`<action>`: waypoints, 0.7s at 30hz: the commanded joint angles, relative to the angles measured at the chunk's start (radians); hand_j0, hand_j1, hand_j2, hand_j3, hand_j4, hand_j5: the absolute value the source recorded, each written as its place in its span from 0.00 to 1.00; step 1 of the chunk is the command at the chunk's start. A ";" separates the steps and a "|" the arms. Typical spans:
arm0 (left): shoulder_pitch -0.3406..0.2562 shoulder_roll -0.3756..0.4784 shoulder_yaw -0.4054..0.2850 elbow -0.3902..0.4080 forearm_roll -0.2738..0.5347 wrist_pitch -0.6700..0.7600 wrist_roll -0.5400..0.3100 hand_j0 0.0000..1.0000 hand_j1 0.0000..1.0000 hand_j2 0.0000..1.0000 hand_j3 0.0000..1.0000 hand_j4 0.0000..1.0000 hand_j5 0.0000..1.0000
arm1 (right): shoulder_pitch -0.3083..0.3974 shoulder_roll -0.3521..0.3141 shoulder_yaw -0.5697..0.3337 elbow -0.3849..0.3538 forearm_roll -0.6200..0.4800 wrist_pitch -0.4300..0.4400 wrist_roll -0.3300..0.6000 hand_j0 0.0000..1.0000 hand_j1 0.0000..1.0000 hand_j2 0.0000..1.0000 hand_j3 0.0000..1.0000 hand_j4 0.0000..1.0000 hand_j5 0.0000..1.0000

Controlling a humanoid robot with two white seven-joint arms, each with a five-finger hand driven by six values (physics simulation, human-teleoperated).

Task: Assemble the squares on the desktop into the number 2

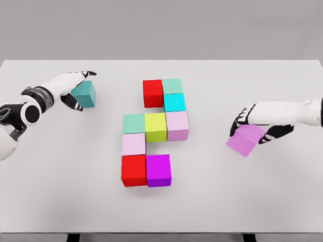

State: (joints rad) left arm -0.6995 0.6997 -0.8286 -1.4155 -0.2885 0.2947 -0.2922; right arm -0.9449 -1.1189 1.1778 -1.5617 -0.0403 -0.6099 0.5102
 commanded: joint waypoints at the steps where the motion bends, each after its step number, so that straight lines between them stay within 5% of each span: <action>1: 0.000 0.001 0.000 0.000 -0.001 0.001 -0.001 0.96 0.96 0.96 0.96 0.96 0.96 | 0.000 0.001 -0.001 -0.037 -0.007 -0.001 0.011 0.67 0.67 0.67 0.67 0.67 0.67; 7: 0.002 0.001 -0.009 0.000 -0.001 0.003 -0.010 0.86 0.86 0.86 0.86 0.86 0.86 | -0.003 0.033 0.000 -0.047 -0.006 -0.001 0.051 0.67 0.67 0.67 0.67 0.67 0.67; 10: 0.000 0.003 -0.027 -0.002 -0.001 0.004 -0.012 0.74 0.74 0.74 0.74 0.74 0.74 | -0.003 0.054 0.000 -0.066 -0.006 -0.001 0.074 0.67 0.67 0.67 0.67 0.67 0.67; 21: -0.002 0.001 -0.026 -0.017 0.006 0.004 -0.001 0.62 0.62 0.62 0.62 0.62 0.62 | -0.006 0.116 0.005 -0.089 0.014 -0.001 0.101 0.67 0.67 0.67 0.67 0.67 0.67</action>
State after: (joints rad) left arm -0.7010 0.7012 -0.8541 -1.4270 -0.2886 0.2987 -0.2937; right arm -0.9511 -1.0225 1.1833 -1.6495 -0.0207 -0.6134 0.5998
